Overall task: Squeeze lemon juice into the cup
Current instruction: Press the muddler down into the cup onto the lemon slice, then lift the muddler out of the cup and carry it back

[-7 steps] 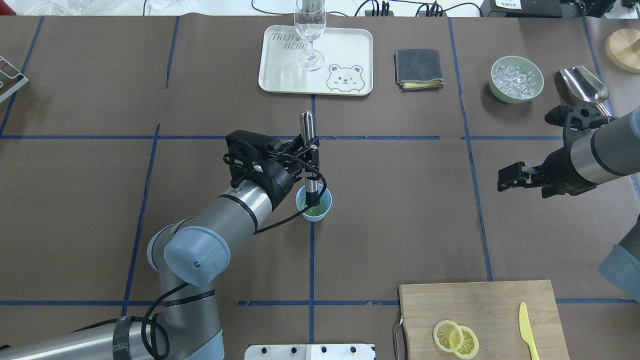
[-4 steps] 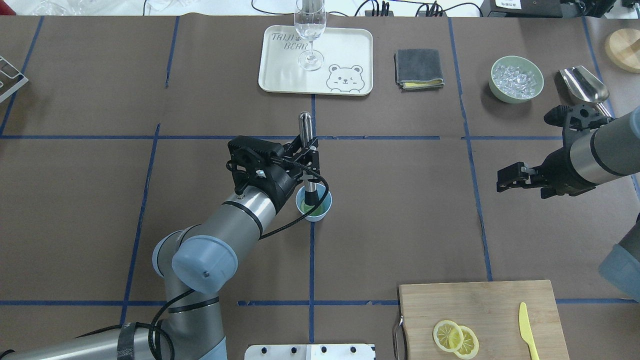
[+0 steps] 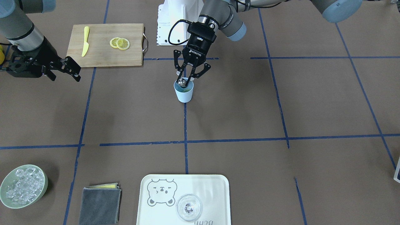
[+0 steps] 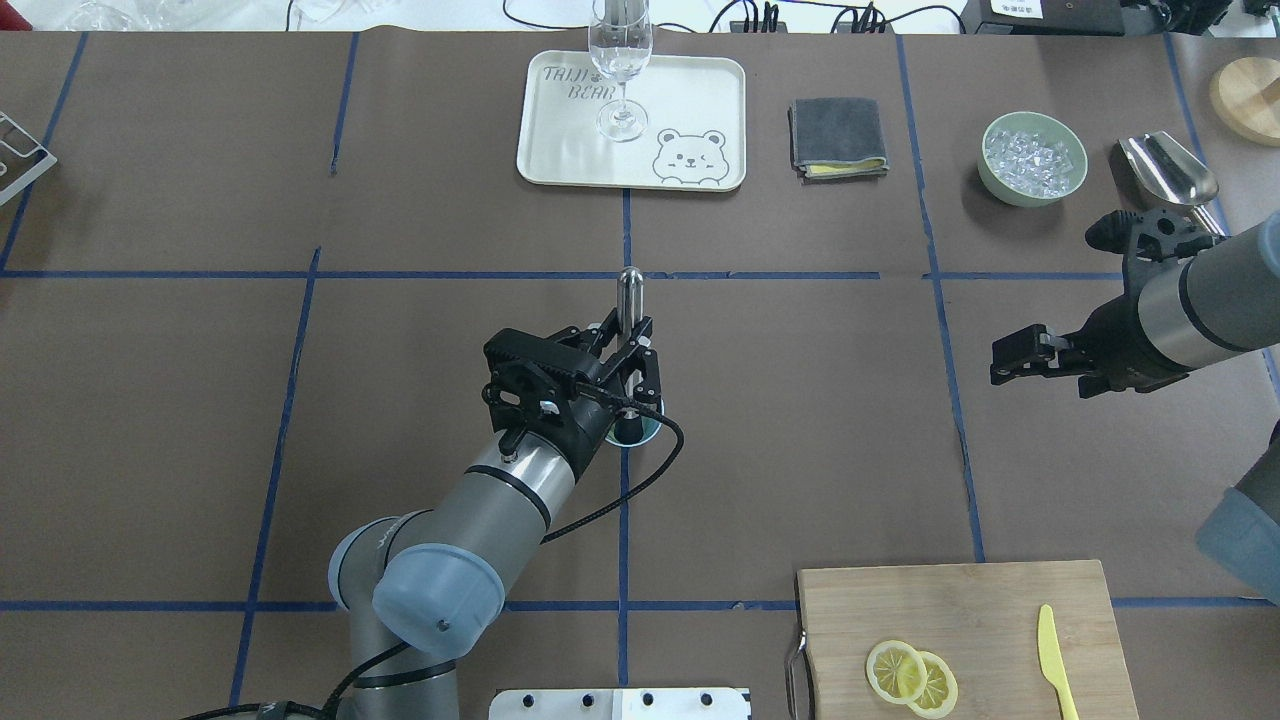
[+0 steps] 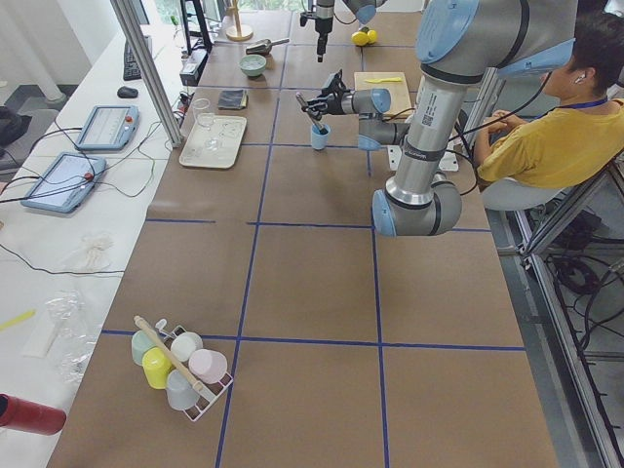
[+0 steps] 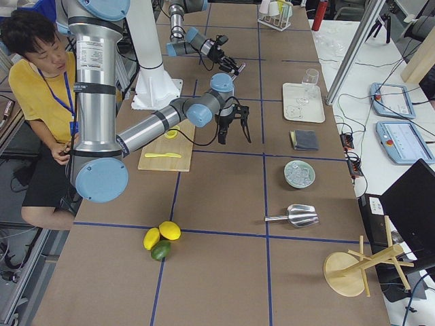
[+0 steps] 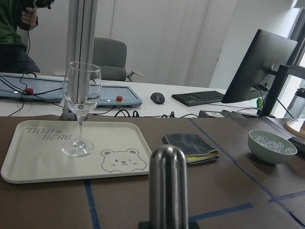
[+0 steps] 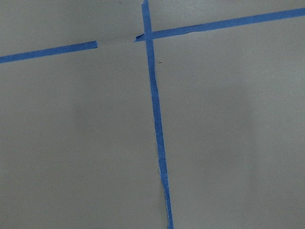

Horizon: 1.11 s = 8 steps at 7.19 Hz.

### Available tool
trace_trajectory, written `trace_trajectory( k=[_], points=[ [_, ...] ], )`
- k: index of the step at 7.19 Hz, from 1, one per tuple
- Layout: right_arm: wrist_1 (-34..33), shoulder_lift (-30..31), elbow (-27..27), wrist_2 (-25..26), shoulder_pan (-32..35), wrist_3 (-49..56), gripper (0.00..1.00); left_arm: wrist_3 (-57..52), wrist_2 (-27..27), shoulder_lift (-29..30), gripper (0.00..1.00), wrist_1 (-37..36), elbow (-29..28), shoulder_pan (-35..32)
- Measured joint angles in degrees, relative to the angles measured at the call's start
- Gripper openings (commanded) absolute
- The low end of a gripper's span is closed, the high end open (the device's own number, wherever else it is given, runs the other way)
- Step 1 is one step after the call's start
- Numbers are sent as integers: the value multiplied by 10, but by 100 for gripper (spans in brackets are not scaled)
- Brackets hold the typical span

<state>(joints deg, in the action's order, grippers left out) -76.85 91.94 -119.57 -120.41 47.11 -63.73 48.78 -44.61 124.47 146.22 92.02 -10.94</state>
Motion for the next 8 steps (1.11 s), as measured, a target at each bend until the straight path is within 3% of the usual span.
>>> trace_trajectory(
  k=[4,8],
  points=[
    [1,1,-4,0,0,-2,100,-10,11,5,0,0,-7,7],
    [2,1,-4,0,0,-4,100,-113,-18,15,0,-3,72,-17]
  ],
)
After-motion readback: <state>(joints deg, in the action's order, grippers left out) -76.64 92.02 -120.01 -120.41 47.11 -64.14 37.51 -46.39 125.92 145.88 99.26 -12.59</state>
